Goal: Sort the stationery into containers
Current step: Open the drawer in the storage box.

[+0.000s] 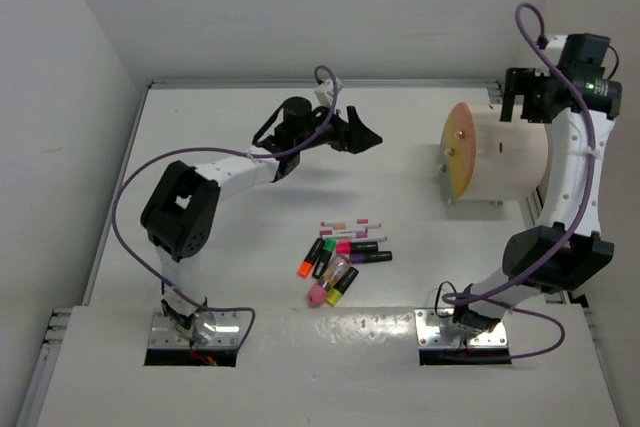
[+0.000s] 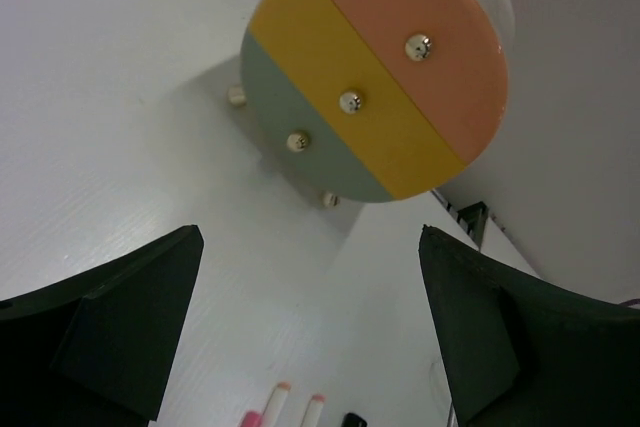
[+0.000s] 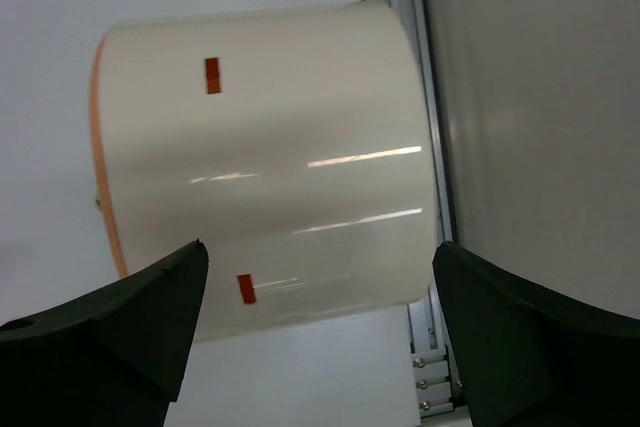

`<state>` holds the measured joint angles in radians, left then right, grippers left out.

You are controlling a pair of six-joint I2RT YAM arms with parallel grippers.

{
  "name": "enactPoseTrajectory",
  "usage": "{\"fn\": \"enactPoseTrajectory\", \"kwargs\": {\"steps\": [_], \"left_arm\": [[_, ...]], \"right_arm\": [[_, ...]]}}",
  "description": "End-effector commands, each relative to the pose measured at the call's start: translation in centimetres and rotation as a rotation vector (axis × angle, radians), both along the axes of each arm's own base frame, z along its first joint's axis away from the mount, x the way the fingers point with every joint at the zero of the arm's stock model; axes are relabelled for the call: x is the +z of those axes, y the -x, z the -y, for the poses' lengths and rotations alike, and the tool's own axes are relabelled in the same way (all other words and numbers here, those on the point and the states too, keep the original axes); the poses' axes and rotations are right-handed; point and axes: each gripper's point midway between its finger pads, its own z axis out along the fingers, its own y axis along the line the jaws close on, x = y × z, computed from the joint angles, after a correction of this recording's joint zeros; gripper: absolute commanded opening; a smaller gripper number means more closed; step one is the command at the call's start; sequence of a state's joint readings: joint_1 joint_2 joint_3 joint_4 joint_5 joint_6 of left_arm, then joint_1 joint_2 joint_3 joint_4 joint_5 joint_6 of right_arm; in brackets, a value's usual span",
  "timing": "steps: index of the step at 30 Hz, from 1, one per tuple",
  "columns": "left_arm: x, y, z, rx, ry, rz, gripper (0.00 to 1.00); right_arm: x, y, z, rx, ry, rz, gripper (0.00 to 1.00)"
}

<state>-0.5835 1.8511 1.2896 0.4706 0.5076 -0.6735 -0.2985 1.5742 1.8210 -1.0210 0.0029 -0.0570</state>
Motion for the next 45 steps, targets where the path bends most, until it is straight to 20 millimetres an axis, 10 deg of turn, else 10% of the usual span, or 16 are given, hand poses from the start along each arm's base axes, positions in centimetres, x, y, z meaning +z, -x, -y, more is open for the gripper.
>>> {"fn": "enactPoseTrajectory", "kwargs": {"steps": [1, 17, 38, 45], "left_arm": [[5.3, 0.2, 3.2, -0.075, 0.164, 0.124, 0.96], [0.5, -0.3, 12.6, -0.177, 0.364, -0.056, 0.68], [-5.6, -1.4, 16.1, -0.147, 0.315, -0.13, 0.83], [-8.1, -1.4, 16.7, -0.144, 0.296, -0.202, 0.6]], "right_arm": [[1.9, -0.3, 1.1, 0.012, -0.023, 0.065, 0.93], [-1.1, -2.6, -2.1, 0.141, -0.107, 0.005, 0.75], [-4.5, -2.6, -5.0, 0.226, 0.008, -0.128, 0.74], [-4.9, -2.6, -5.4, 0.233, -0.013, -0.151, 0.64]]}}
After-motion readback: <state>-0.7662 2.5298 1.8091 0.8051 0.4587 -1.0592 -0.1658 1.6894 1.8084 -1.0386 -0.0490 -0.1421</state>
